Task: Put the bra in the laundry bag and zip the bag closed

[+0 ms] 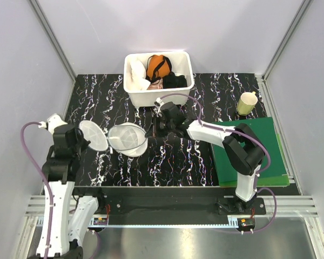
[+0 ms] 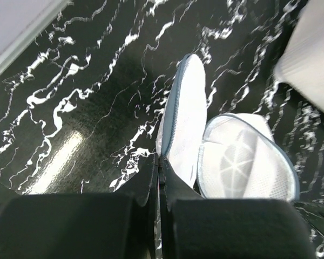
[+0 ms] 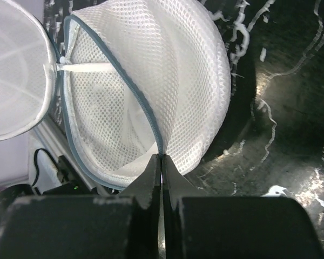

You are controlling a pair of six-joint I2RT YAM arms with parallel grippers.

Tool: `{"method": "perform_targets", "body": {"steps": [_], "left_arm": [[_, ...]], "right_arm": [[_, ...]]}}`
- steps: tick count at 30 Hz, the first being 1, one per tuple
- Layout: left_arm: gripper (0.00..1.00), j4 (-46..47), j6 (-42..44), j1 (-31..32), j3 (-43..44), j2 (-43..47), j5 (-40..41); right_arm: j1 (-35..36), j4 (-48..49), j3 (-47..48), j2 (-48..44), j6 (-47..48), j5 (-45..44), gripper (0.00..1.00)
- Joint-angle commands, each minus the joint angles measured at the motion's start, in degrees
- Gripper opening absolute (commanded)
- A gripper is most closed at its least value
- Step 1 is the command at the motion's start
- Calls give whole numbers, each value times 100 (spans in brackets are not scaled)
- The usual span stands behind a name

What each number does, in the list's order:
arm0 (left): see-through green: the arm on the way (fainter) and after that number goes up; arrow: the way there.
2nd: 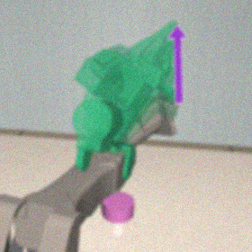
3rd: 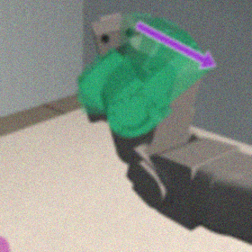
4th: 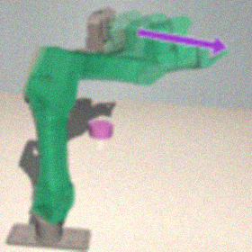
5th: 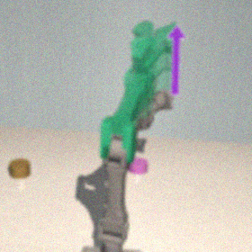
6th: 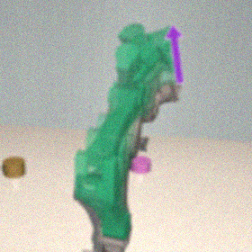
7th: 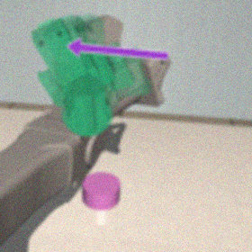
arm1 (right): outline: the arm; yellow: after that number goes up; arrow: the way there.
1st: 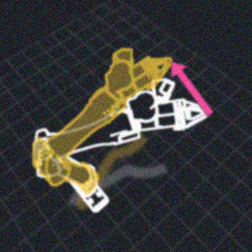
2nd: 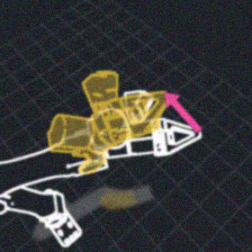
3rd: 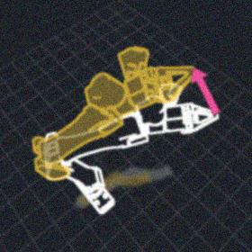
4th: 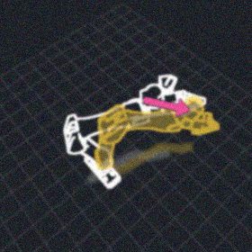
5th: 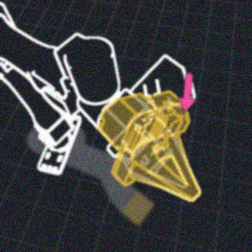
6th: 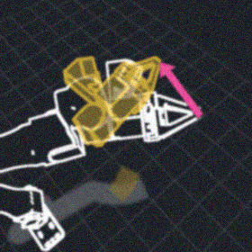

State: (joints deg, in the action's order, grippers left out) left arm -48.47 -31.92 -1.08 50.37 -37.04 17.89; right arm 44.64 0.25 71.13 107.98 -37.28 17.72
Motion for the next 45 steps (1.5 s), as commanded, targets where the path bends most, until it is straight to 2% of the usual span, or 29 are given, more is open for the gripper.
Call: {"method": "perform_targets", "body": {"steps": [1, 5, 10, 15, 21, 24, 27, 29, 30, 34, 38, 41, 42, 43, 45], "left_arm": [[0, 22, 116, -59, 963, 390, -58], [0, -5, 151, -59, 1265, 636, -49], [0, 127, 125, -59, 897, 522, -434], [0, 680, 195, -76, 465, 294, -515], [0, 1199, 266, -357, 80, 74, -663], [0, 1340, -24, -612, -175, -67, -1120], [2, 1182, -332, -858, -308, -137, -1069], [9, 954, -481, -1016, -335, -137, -850], [32, 805, -560, -1043, -326, -146, -657], [77, -125, -955, -1306, -282, -269, 82], [80, -207, -764, -1342, -194, -94, -355], [75, 257, -526, -1333, -343, 56, -1601], [75, 529, -508, -1333, -413, 13, -2387], [75, 679, -499, -1333, -483, -31, -2752], [70, 1021, -525, -1325, -703, -302, -3612]], "right_arm": [[62, -279, 585, -392, 177, 329, 0], [71, -403, 691, -585, 238, 189, 0], [53, -447, 709, -437, 239, 118, 0], [53, -281, 498, -182, 125, -198, 0], [53, -227, 323, -23, -95, -435, 0], [53, -218, 173, -84, -218, -550, 0], [53, -210, 32, -190, -298, -594, 0], [53, -210, -29, -243, -298, -620, 0], [53, -218, -47, -251, -298, -620, 0], [53, -166, -47, -208, -324, -428, 0], [53, -87, -47, -137, -368, -251, 0], [53, -122, -12, -146, -315, -172, 0], [53, -157, 6, -163, -263, -163, 0], [62, -192, 84, -164, -202, -128, 1], [53, -525, 242, -198, 26, -110, 11]]}}
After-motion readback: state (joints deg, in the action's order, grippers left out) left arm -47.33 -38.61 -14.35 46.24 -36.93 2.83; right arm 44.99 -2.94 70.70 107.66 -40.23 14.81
